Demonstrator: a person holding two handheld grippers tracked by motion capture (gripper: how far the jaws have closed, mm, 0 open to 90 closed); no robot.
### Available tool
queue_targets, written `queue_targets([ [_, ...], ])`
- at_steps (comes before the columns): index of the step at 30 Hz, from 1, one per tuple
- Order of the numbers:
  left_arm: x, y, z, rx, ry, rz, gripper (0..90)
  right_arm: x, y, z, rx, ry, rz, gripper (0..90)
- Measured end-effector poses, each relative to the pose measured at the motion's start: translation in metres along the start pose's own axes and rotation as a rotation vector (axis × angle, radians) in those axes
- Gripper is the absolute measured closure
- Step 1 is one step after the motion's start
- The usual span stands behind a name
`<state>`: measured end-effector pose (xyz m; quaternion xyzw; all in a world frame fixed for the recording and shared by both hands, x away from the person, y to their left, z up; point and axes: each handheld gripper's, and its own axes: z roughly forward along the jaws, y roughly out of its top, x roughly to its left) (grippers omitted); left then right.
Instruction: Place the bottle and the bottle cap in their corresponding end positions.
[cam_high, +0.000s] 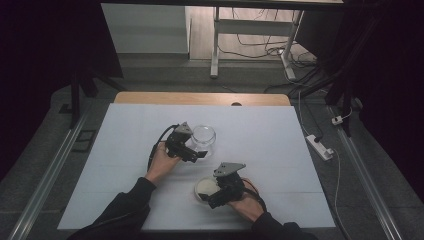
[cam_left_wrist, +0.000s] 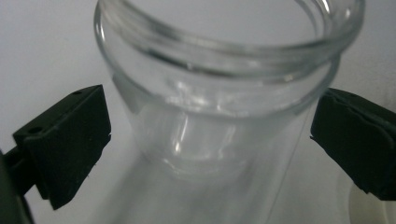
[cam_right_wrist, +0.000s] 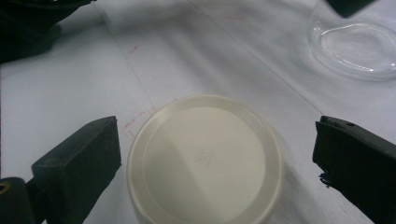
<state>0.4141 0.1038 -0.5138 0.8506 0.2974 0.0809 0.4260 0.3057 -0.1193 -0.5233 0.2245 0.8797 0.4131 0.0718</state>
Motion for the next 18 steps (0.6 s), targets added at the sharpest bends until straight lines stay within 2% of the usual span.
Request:
queue_targets([
  [5, -0.003, -0.007, -0.01, 0.002, -0.022, -0.016, 0.0, -0.003, 0.0, -0.008, -0.017, -0.001, 0.011, 1.4],
  [10, -0.011, -0.014, -0.019, 0.002, -0.04, -0.028, 0.0, -0.006, -0.001, -0.014, -0.019, -0.014, 0.013, 0.9],
  [18, -0.028, -0.024, -0.033, 0.017, -0.043, -0.004, 0.0, -0.009, -0.004, -0.021, -0.02, -0.036, 0.021, 0.8],
])
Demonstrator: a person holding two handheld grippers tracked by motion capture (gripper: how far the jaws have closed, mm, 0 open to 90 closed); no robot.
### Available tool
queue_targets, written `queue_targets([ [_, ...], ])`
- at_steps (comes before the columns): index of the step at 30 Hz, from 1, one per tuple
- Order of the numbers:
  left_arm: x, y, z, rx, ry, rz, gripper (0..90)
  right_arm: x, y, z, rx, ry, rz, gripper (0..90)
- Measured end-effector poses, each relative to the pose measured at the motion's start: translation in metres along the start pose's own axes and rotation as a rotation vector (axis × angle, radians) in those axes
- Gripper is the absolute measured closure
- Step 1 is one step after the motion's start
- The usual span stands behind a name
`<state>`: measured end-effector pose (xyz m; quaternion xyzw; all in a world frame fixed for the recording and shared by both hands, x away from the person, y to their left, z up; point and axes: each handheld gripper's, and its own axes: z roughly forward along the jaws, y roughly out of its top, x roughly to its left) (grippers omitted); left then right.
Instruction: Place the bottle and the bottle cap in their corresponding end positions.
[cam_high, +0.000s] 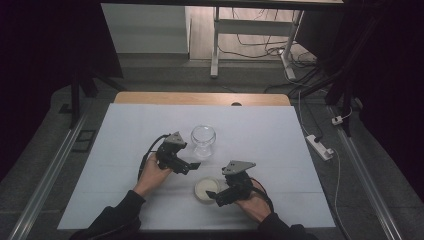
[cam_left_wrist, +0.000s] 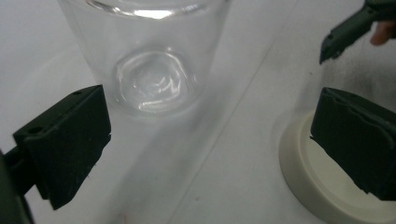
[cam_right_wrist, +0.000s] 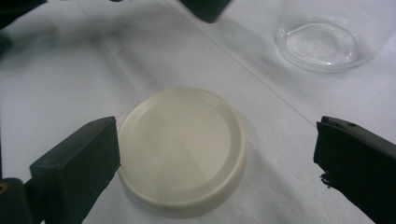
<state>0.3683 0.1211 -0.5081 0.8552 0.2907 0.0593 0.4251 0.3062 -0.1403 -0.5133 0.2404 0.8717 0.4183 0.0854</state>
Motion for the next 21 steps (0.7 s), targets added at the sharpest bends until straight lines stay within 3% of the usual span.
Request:
queue_targets([
  [8, -0.014, -0.012, -0.015, 0.005, -0.004, -0.006, 0.0, -0.002, -0.003, -0.005, 0.009, -0.027, -0.003, 0.0],
  [21, -0.029, -0.03, -0.039, 0.004, -0.003, -0.023, 0.0, -0.013, -0.014, -0.023, 0.016, -0.061, 0.036, 0.0],
])
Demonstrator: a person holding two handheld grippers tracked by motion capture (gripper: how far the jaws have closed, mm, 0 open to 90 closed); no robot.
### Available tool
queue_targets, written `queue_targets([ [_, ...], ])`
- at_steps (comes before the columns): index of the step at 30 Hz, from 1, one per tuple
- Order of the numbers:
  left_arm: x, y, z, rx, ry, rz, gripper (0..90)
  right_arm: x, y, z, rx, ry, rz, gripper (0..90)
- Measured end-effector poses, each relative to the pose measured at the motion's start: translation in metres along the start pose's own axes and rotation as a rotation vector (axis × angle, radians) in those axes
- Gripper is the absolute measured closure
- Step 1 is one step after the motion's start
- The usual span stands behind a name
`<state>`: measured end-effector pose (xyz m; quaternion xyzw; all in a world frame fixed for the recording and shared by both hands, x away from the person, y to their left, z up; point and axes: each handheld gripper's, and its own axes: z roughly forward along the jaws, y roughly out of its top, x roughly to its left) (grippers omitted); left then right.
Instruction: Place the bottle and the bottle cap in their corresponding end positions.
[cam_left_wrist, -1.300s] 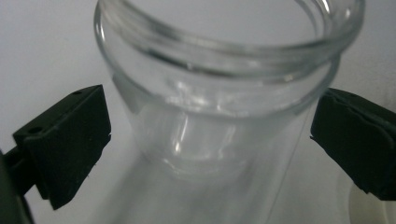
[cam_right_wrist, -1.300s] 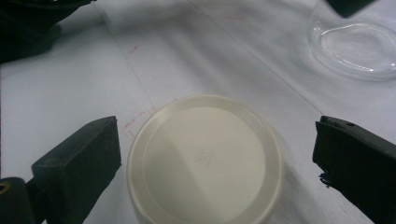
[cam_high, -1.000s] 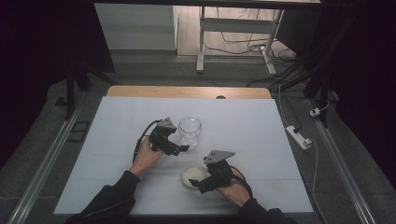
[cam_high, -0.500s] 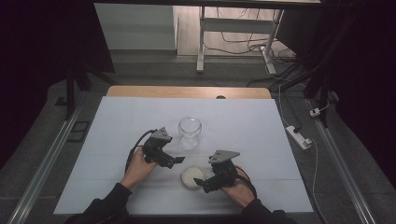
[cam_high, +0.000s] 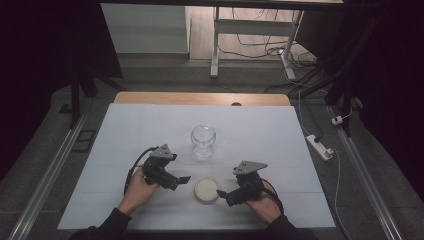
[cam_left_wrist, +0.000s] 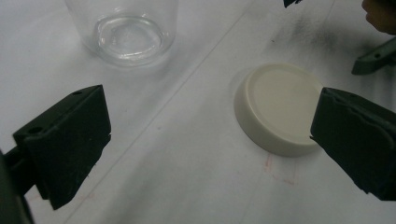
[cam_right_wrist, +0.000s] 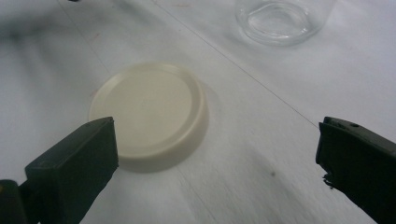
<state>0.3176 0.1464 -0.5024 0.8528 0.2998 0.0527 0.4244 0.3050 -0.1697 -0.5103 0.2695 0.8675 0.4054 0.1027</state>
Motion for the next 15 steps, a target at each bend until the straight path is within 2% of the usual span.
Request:
queue_targets([
  [7, -0.007, -0.013, -0.015, -0.005, 0.018, -0.019, 0.0, -0.007, -0.009, -0.016, -0.011, -0.026, 0.031, 0.0],
  [15, -0.011, -0.032, -0.038, -0.018, 0.061, -0.05, 0.0, -0.018, -0.021, -0.038, -0.022, -0.059, 0.087, 0.0],
])
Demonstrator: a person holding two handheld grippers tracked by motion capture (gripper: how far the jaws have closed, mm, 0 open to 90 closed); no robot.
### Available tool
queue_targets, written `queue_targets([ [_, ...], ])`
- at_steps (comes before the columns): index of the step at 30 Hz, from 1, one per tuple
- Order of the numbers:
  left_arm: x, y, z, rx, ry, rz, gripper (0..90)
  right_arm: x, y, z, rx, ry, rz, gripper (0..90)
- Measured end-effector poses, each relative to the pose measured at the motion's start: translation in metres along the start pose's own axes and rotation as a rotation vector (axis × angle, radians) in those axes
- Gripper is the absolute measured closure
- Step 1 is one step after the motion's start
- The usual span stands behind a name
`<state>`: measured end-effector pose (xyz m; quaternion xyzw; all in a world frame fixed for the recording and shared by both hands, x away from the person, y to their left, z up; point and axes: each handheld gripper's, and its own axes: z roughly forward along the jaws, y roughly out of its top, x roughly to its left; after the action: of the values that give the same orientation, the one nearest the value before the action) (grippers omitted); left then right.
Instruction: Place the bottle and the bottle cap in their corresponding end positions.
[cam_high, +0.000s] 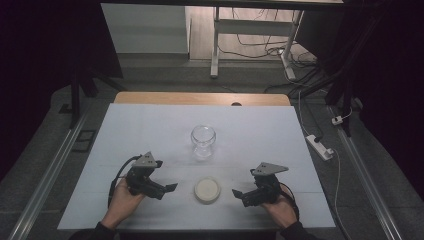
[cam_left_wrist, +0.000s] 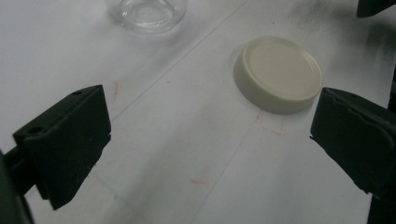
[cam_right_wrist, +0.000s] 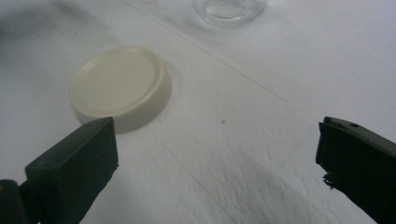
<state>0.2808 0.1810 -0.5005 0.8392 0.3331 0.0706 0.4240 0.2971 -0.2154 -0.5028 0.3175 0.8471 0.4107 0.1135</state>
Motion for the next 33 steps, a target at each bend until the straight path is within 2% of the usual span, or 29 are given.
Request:
queue_targets([
  [3, 0.0, -0.009, -0.009, 0.004, 0.023, -0.012, 0.0, -0.004, -0.005, -0.008, 0.0, -0.017, 0.018, 0.0],
  [11, -0.001, -0.039, -0.041, -0.014, 0.085, -0.08, 0.0, -0.013, -0.018, -0.03, -0.009, -0.057, 0.068, 0.0],
  [18, -0.001, -0.064, -0.064, -0.006, 0.141, -0.137, 0.0, -0.017, -0.031, -0.047, -0.007, -0.106, 0.102, 0.0],
  [25, -0.002, -0.082, -0.077, 0.008, 0.179, -0.177, 0.0, -0.019, -0.043, -0.061, 0.009, -0.154, 0.129, 0.0],
  [33, -0.005, -0.097, -0.083, 0.043, 0.197, -0.203, 0.0, -0.017, -0.054, -0.071, 0.028, -0.2, 0.148, 0.0],
])
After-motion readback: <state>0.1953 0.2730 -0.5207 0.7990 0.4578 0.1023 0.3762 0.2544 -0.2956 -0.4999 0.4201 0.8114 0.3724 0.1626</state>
